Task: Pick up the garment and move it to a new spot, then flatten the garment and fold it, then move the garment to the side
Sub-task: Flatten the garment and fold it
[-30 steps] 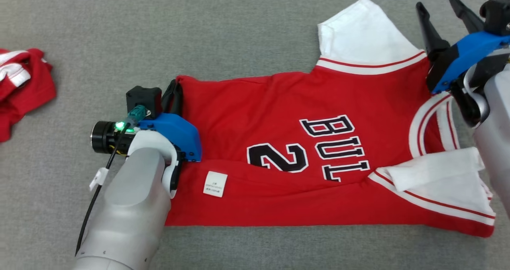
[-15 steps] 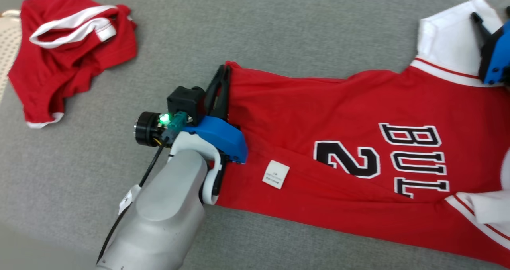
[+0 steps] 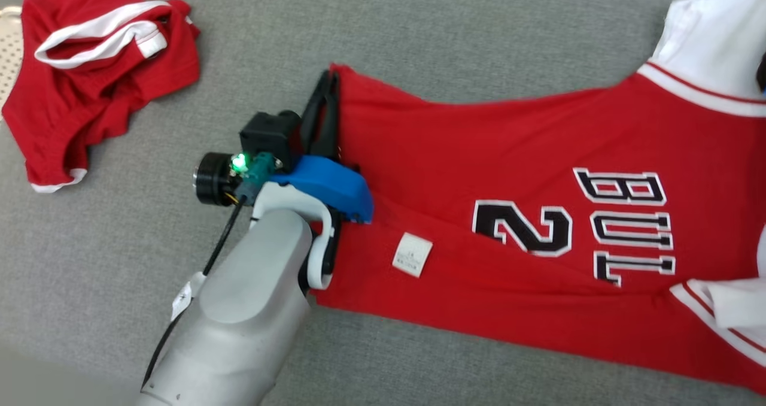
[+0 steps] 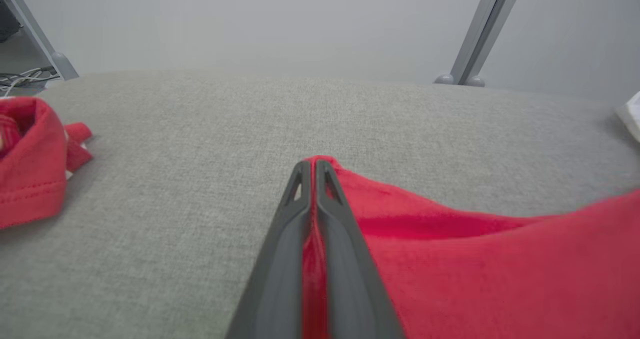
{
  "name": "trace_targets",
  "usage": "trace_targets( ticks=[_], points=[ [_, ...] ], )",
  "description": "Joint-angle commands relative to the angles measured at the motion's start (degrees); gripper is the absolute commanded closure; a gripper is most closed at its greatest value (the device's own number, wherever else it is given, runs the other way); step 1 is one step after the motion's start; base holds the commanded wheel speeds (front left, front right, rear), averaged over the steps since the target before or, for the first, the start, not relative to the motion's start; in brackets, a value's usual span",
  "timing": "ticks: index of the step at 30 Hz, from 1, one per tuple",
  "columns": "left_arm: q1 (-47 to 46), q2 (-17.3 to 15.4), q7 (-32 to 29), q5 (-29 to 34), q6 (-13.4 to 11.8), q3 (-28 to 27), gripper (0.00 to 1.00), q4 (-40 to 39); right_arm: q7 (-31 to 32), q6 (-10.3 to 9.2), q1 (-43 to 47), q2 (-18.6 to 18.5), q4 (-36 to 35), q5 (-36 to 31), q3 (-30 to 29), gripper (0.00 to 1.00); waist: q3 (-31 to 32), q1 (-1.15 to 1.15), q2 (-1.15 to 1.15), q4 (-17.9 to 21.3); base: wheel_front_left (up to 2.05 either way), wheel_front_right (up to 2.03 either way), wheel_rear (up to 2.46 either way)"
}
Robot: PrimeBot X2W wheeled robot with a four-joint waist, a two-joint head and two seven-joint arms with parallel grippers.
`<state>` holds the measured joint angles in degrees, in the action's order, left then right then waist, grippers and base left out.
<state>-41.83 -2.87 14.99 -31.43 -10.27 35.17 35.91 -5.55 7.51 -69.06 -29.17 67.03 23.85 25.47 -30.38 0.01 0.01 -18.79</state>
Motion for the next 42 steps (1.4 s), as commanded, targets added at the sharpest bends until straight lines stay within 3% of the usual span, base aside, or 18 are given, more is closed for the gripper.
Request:
trace_targets(
  ticks=[1, 4, 8, 16, 24, 33, 34, 35, 36, 42],
  points=[
    [-0.9, -0.1, 0.3, 1.0, -0.6, -1.7, 1.00, -0.8, -3.4, -0.02, -1.9, 0.1, 0.7, -0.7, -1.0, 1.00, 0.7, -0.01, -0.01, 1.0, 0.00, 0.00, 0.00],
    [-0.5, -0.1, 0.3, 3.3, -1.1, -5.1, 1.00, -1.7, -8.1, -0.02, -2.9, 0.6, 2.0, -1.8, -3.2, 1.00, 1.7, -0.01, -0.01, 2.7, 0.00, 0.00, 0.00],
    [0.5, -0.4, 0.3, 6.0, -1.0, -10.0, 1.00, -1.8, -9.6, -0.02, -2.0, 2.1, 0.9, -2.0, -6.8, 1.00, 3.4, -0.01, -0.01, 5.5, 0.00, 0.00, 0.00],
    [5.7, -1.4, 0.3, 9.6, 1.4, -17.2, 1.00, 0.8, -9.7, -0.02, 11.6, 5.6, -13.8, -0.1, -14.3, 1.00, 8.2, -0.01, -0.01, 11.2, 0.00, 0.00, 0.00],
    [13.3, -1.5, 0.3, 11.6, 4.2, -21.1, 1.00, 6.0, -9.7, -0.02, 30.1, 8.6, -22.9, 5.1, -14.7, 1.00, 12.8, -0.01, -0.01, 15.2, 0.00, 0.00, 0.00],
    [19.1, -0.5, 0.3, 12.6, 4.9, -24.4, 1.00, 9.3, -9.7, -0.02, 40.5, 12.0, -22.0, 10.2, -12.1, 1.00, 15.9, -0.01, -0.01, 16.6, 0.00, 0.00, 0.00],
    [19.7, -0.4, 0.3, 12.7, 4.5, -24.9, 0.65, 9.1, -9.7, -0.02, 41.0, 12.3, -21.5, 10.7, -12.2, 0.55, 16.3, -0.01, -0.01, 16.6, 0.00, 0.00, 0.00],
    [20.4, -0.4, 0.3, 12.9, 4.3, -25.1, 0.29, 8.7, -9.7, -0.02, 41.3, 12.4, -21.3, 11.0, -12.3, 0.00, 16.7, -0.01, -0.01, 16.5, 0.00, 0.00, 0.00],
    [21.1, -0.3, 0.3, 13.0, 4.2, -25.4, 0.00, 8.4, -9.7, -0.02, 41.4, 12.4, -21.0, 11.1, -12.4, 0.00, 17.0, -0.01, -0.01, 16.3, 0.00, 0.00, 0.00],
    [25.4, 0.0, 0.3, 12.8, 3.9, -26.3, 0.00, 3.4, -9.7, -0.02, 42.0, 12.3, -20.3, 10.0, -15.8, 0.00, 18.6, -0.01, -0.01, 14.6, 0.00, 0.00, 0.00]
  ],
)
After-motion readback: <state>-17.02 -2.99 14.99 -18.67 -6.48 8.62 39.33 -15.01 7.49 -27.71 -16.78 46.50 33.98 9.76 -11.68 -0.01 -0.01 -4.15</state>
